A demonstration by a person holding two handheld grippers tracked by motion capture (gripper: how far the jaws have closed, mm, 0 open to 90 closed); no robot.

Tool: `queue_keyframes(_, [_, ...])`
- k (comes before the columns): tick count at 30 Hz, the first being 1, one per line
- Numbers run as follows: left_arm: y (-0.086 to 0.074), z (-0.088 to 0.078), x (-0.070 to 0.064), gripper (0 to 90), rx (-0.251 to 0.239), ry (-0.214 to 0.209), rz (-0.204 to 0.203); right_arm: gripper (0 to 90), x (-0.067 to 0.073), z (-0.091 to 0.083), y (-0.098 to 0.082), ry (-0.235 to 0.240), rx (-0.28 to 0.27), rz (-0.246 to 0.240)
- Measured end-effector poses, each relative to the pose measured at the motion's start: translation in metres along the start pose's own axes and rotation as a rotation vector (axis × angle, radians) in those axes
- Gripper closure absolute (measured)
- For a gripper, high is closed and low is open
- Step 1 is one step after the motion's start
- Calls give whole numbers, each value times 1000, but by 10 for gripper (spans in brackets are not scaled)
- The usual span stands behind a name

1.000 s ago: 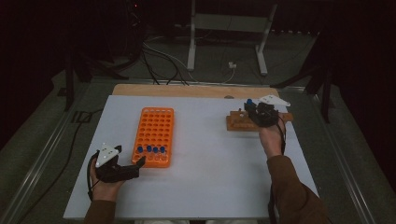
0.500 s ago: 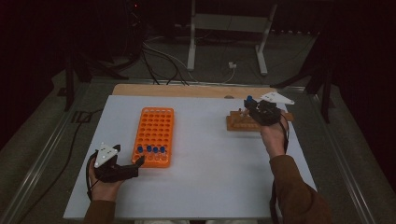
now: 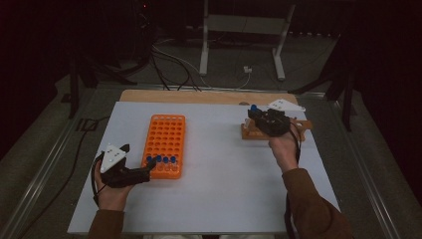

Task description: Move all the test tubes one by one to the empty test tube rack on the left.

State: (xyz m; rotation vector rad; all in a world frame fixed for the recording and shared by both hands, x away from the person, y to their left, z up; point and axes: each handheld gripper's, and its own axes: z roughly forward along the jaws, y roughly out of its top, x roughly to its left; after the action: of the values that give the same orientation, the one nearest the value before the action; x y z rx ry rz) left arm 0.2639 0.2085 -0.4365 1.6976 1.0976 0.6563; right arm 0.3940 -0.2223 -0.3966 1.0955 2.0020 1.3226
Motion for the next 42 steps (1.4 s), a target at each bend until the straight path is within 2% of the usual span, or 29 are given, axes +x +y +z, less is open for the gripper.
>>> queue_keyframes(10, [24, 14, -18, 7, -9, -23, 52, 773, 40, 5, 12, 116, 6, -29])
queue_keyframes(19, [30, 33, -29, 13, 11, -33, 67, 773, 76, 19, 15, 212, 16, -9])
queue_keyframes(26, [35, 43, -40, 26, 31, -48, 89, 772, 105, 27, 16, 279, 33, -21])
queue_keyframes(30, [38, 47, -46, 56, 30, -41, 107, 773, 119, 29, 21, 304, 33, -35])
queue_keyframes(33, [41, 49, -49, 116, 19, -49, 113, 773, 128, 30, 26, 319, 31, -44])
queue_keyframes(36, [44, 52, -52, 214, 12, -81, 117, 773, 137, 29, 31, 335, 26, -59])
queue_keyframes(38, [45, 55, -56, 310, 8, -105, 122, 772, 143, 29, 34, 346, 23, -63])
queue_keyframes(42, [47, 58, -59, 473, -9, -123, 121, 773, 154, 31, 38, 366, 21, -75])
